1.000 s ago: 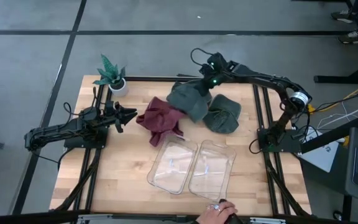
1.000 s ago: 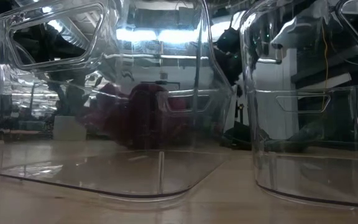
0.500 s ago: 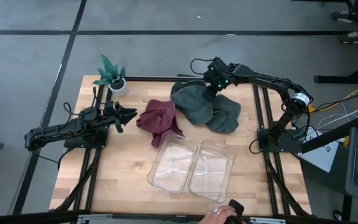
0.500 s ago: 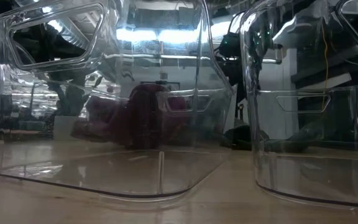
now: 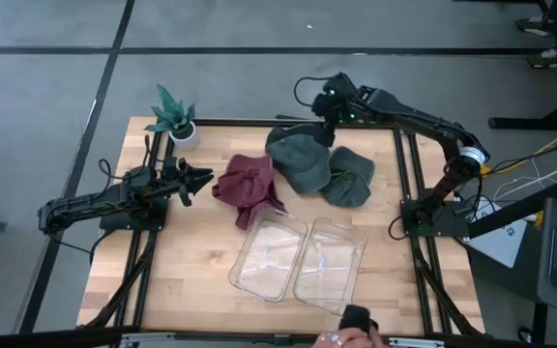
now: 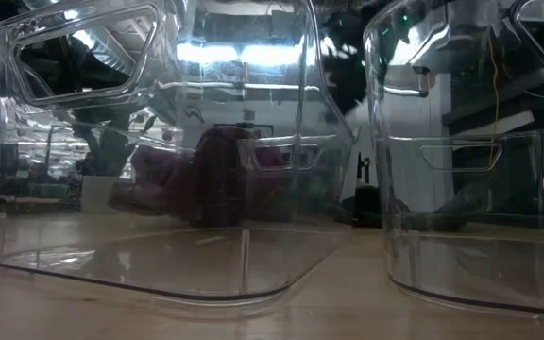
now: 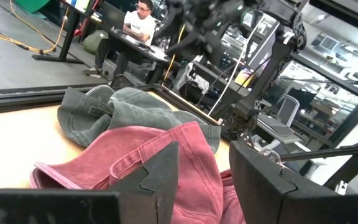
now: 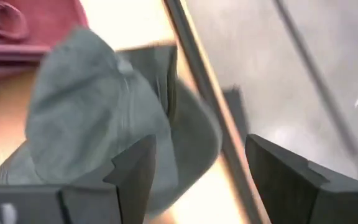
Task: Pick & Place hat
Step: Put the top gray cap into the right transparent bin
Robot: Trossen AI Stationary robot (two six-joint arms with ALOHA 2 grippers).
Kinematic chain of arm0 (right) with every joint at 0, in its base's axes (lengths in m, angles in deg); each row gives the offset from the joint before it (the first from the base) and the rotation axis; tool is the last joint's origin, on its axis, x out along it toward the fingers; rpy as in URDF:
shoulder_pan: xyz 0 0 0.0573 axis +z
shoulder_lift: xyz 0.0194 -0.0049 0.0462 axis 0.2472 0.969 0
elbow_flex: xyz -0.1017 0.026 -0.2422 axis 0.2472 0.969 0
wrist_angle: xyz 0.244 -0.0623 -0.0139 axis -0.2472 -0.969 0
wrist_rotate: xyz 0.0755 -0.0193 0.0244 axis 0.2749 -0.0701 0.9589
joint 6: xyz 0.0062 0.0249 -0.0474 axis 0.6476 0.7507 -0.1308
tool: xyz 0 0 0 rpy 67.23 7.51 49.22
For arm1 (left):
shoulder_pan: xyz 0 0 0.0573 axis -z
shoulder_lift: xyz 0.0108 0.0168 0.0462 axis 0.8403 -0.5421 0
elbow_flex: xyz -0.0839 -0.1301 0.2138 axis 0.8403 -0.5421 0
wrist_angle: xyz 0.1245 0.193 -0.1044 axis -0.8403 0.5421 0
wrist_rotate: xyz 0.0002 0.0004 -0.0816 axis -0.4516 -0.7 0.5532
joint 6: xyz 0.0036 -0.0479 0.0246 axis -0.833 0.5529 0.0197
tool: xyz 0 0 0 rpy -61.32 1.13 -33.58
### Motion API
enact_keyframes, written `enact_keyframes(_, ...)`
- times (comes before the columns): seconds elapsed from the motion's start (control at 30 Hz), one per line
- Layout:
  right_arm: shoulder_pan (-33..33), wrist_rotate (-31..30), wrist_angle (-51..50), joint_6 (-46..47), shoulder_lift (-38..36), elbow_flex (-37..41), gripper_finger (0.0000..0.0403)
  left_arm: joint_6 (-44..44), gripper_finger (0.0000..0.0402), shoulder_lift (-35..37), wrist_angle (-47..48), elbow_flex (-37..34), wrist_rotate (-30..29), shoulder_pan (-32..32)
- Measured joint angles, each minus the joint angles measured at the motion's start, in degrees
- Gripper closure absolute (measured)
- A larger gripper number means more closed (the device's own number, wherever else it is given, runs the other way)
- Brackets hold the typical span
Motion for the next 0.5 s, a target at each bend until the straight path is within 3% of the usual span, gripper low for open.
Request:
enact_keyframes(0.2, 3.65, 2.11, 0.60, -9.18, 3.63, -5.06, 0.0155, 0.00, 0.0265, 0.01, -0.01, -0.01, 0.00, 0.00)
enact_keyframes(0.5, 6.91, 4.59, 0.45, -10.62, 12.47, -11.87, 0.0155, 0.00, 0.0265, 0.02, 0.00, -0.02, 0.00, 0.00)
